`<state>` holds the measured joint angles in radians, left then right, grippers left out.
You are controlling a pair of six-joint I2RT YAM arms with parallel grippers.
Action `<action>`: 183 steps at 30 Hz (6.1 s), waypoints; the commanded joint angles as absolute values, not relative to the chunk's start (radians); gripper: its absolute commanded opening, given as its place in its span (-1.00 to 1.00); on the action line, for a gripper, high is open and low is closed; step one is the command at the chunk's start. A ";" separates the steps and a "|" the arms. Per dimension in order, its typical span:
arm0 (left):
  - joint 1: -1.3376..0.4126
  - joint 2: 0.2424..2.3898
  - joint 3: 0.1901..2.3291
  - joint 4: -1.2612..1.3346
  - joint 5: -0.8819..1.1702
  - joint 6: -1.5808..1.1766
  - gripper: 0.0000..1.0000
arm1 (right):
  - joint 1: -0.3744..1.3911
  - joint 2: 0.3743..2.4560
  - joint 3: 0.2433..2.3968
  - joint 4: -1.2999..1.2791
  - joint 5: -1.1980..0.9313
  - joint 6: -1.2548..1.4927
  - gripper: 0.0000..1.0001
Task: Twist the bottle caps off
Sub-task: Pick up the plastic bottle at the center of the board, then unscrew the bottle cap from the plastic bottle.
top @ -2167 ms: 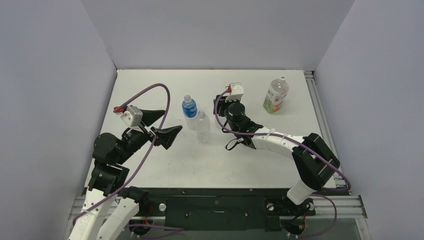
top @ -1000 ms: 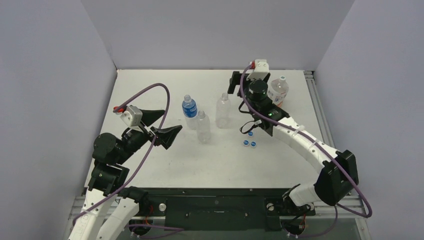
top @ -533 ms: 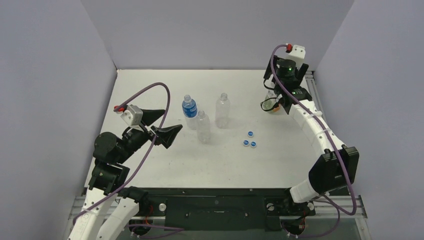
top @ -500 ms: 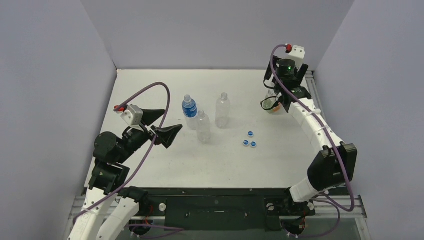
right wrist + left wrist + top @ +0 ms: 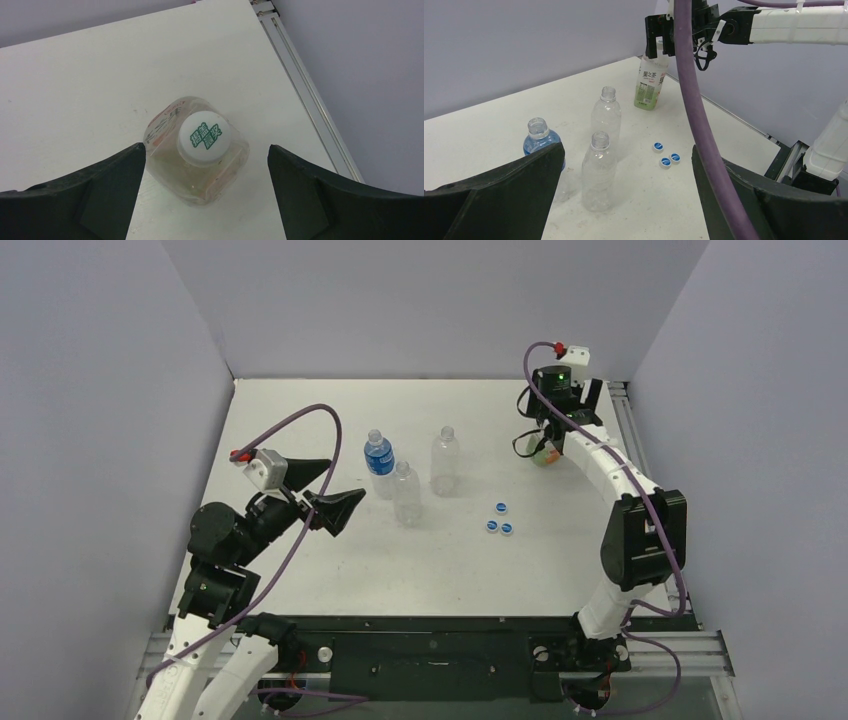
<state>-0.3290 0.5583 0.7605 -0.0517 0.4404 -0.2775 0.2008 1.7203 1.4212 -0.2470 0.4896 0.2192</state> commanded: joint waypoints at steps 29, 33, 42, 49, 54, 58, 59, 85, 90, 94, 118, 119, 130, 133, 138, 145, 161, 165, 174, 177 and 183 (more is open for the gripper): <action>-0.327 0.549 0.744 -0.015 0.552 -0.238 0.93 | 0.237 1.524 1.328 -0.095 0.495 0.216 -0.96; -0.327 0.551 0.730 0.002 0.582 -0.219 0.93 | 0.306 1.389 1.290 -0.146 0.485 0.218 -1.00; -0.329 0.531 0.696 0.156 0.688 -0.380 0.93 | 0.485 1.053 1.267 -0.334 0.133 0.288 -1.00; -0.339 0.533 0.714 0.172 0.761 -0.418 0.93 | 0.608 0.964 1.312 -0.394 -0.198 0.382 -1.00; -0.352 0.530 0.718 0.149 0.786 -0.410 0.93 | 0.765 1.007 1.343 -0.306 -0.210 0.453 -1.00; -0.356 0.527 0.714 0.127 0.798 -0.397 0.93 | 0.880 1.082 1.376 -0.248 -0.147 0.492 -1.00; -0.356 0.528 0.713 0.116 0.802 -0.384 0.93 | 0.896 1.101 1.391 -0.233 -0.115 0.505 -1.00; -0.357 0.516 0.750 0.107 0.946 -0.412 0.93 | 0.810 1.104 1.311 0.144 -0.823 0.415 -1.00; -0.357 0.524 0.761 0.135 1.028 -0.487 0.93 | 0.806 1.120 1.317 0.165 -0.916 0.415 -1.00; -0.359 0.546 0.765 0.164 1.089 -0.558 0.93 | 0.815 1.135 1.302 0.267 -0.919 0.443 -1.00; -0.373 0.603 0.753 0.271 1.102 -0.648 0.39 | 0.856 1.208 1.239 0.558 -0.733 0.393 -1.00; -0.373 0.604 0.755 0.278 1.098 -0.664 0.55 | 0.859 1.209 1.235 0.553 -0.715 0.382 -1.00; -0.385 0.591 0.755 0.291 1.083 -0.719 0.67 | 0.887 1.204 1.209 0.555 -0.606 0.289 -1.00; -0.389 0.585 0.753 0.289 1.067 -0.731 0.90 | 0.925 1.210 1.197 0.596 -0.556 0.262 -1.00; -0.393 0.581 0.752 0.296 1.063 -0.747 0.93 | 0.963 1.240 1.196 0.658 -0.509 0.263 -1.00; -0.392 0.572 0.736 0.275 1.096 -0.672 0.18 | 0.966 1.217 1.169 0.699 -0.465 0.258 -1.00; -0.393 0.556 0.786 -0.097 0.679 0.159 -0.68 | 0.952 1.181 1.406 0.065 -0.044 0.374 0.57; -0.393 0.567 0.777 -0.089 0.501 0.286 -0.74 | 0.984 1.190 1.451 -0.027 0.064 0.418 0.37; -0.393 0.596 0.803 -0.121 0.346 0.281 -0.85 | 1.054 1.251 1.505 -0.080 0.149 0.475 0.02; -0.393 0.619 0.831 -0.158 0.254 0.235 -0.91 | 1.080 1.255 1.502 -0.080 0.181 0.471 0.12; -0.393 0.644 0.842 -0.183 0.157 0.172 -0.91 | 1.115 1.251 1.482 -0.076 0.262 0.462 0.16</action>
